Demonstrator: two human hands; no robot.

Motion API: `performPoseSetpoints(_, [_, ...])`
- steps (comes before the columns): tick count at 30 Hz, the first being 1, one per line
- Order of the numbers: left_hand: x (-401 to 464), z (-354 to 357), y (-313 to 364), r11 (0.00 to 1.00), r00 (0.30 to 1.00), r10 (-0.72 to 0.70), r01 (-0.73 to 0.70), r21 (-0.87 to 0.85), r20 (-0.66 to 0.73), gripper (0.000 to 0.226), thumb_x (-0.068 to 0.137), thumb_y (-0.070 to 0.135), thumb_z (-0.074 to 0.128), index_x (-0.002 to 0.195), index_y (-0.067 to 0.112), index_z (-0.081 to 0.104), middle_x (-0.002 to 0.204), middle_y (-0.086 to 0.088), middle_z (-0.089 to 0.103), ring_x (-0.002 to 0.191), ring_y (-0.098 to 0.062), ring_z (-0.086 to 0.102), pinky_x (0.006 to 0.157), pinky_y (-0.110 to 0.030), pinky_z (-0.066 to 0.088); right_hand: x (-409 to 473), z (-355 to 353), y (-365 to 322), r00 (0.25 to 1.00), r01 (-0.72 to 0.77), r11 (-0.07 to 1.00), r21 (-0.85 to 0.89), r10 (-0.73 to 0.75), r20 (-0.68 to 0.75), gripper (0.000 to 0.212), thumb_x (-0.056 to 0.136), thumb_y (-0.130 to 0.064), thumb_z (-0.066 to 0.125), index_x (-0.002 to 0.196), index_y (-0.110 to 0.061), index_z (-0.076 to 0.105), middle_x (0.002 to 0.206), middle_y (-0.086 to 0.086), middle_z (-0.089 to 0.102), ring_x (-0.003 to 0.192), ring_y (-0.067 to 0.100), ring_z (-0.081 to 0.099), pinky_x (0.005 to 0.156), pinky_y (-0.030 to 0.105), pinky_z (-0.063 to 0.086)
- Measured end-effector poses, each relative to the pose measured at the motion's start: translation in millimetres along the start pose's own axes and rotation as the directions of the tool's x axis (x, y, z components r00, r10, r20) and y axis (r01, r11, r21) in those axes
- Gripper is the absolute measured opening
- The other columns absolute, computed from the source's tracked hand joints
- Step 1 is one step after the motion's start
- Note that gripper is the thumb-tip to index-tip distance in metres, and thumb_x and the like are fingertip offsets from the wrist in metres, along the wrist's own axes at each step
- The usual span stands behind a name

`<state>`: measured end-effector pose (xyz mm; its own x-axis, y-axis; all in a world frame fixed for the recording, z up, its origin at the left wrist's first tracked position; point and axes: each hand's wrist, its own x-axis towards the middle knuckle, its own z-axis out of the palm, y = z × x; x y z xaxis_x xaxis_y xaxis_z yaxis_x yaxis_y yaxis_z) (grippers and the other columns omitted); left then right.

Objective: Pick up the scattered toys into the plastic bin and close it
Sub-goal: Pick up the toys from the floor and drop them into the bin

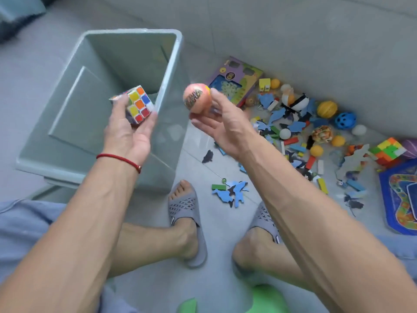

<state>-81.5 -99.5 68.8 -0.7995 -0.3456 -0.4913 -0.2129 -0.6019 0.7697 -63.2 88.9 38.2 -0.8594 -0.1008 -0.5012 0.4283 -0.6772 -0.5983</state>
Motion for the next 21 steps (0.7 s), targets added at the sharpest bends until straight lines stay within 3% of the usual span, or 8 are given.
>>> performPoseSetpoints(3, [1.4,-11.2,12.2,1.0,0.998,0.028,-0.027,0.008,-0.057,0.026,0.091,0.014,0.062,0.114,0.004,0.059,0.124,-0.022,0.057,0.102,-0.031,0.069,0.076,-0.036,0.062,3.9,40.7,-6.8,0.999,0.014,1.0,-0.01,-0.014,0.045,0.03,0.098,-0.019,0.061,0.114,0.006,0.059,0.103,0.021,0.063,0.097,0.035,0.07,0.092,0.044,0.058])
performPoseSetpoints(6, [-6.8,-9.3,8.2,0.99,0.996,0.066,-0.059,0.129,-0.055,0.017,0.091,0.007,0.053,0.106,0.001,0.054,0.119,-0.02,0.052,0.098,-0.032,0.066,0.071,-0.034,0.062,4.5,38.3,-17.5,0.999,0.035,0.956,-0.292,-0.037,-0.001,0.028,0.094,-0.01,0.062,0.115,0.009,0.062,0.108,0.022,0.063,0.095,0.034,0.074,0.083,0.043,0.062])
performPoseSetpoints(8, [-11.2,0.4,5.5,0.962,0.994,0.11,-0.108,0.253,0.006,0.016,0.089,0.002,0.05,0.104,0.007,0.051,0.107,-0.015,0.05,0.09,-0.032,0.063,0.069,-0.035,0.062,0.9,18.5,-34.1,0.995,0.072,0.808,-0.585,-0.097,-0.011,0.026,0.094,-0.011,0.062,0.115,0.005,0.066,0.105,0.019,0.065,0.085,0.027,0.072,0.083,0.044,0.061])
performPoseSetpoints(10, [-14.6,14.6,3.2,0.897,0.99,0.085,-0.124,0.423,0.11,0.024,0.088,0.002,0.05,0.109,0.011,0.054,0.1,-0.01,0.051,0.084,-0.029,0.061,0.07,-0.037,0.063,-4.6,-14.0,-63.2,0.99,0.067,0.557,-0.828,-0.143,-0.016,0.023,0.096,-0.014,0.059,0.112,-0.001,0.069,0.108,0.017,0.069,0.085,0.024,0.072,0.083,0.044,0.062])
performPoseSetpoints(13, [-18.0,38.5,1.5,0.665,0.971,-0.069,-0.127,0.736,0.23,0.015,0.088,0.007,0.052,0.098,0.014,0.059,0.1,-0.008,0.057,0.087,-0.028,0.064,0.066,-0.036,0.062,-20.9,-71.2,-122.8,0.994,-0.059,-0.055,-0.997,-0.09,-0.054,0.024,0.097,-0.024,0.056,0.113,-0.011,0.069,0.109,0.009,0.071,0.093,0.023,0.072,0.082,0.041,0.062])
performPoseSetpoints(15, [-12.9,52.1,0.9,0.432,0.936,-0.19,-0.192,0.881,0.297,0.015,0.086,0.013,0.054,0.099,0.016,0.061,0.102,-0.009,0.058,0.084,-0.026,0.063,0.066,-0.037,0.061,-31.0,-109.7,-157.3,0.978,-0.204,-0.329,-0.922,-0.037,-0.203,0.023,0.097,-0.024,0.055,0.111,-0.011,0.068,0.106,0.011,0.07,0.092,0.025,0.07,0.08,0.041,0.061])
performPoseSetpoints(18, [-1.6,76.0,-5.0,0.123,0.861,-0.331,-0.366,0.923,0.386,0.029,0.084,0.021,0.059,0.112,0.016,0.062,0.1,-0.008,0.058,0.083,-0.025,0.058,0.074,-0.041,0.06,-38.0,-165.0,-182.1,0.921,-0.368,-0.472,-0.801,-0.067,-0.384,0.025,0.09,-0.03,0.06,0.101,-0.01,0.07,0.094,0.013,0.071,0.081,0.027,0.069,0.065,0.035,0.058])
performPoseSetpoints(21, [5.1,110.0,-27.0,-0.016,0.794,-0.374,-0.523,0.852,0.48,0.023,0.09,0.022,0.062,0.113,0.018,0.063,0.103,-0.005,0.062,0.09,-0.021,0.063,0.079,-0.043,0.06,-28.7,-210.6,-171.8,0.917,-0.388,-0.53,-0.754,-0.141,-0.373,0.031,0.081,-0.036,0.062,0.099,-0.012,0.072,0.099,0.015,0.072,0.085,0.032,0.066,0.076,0.037,0.056])
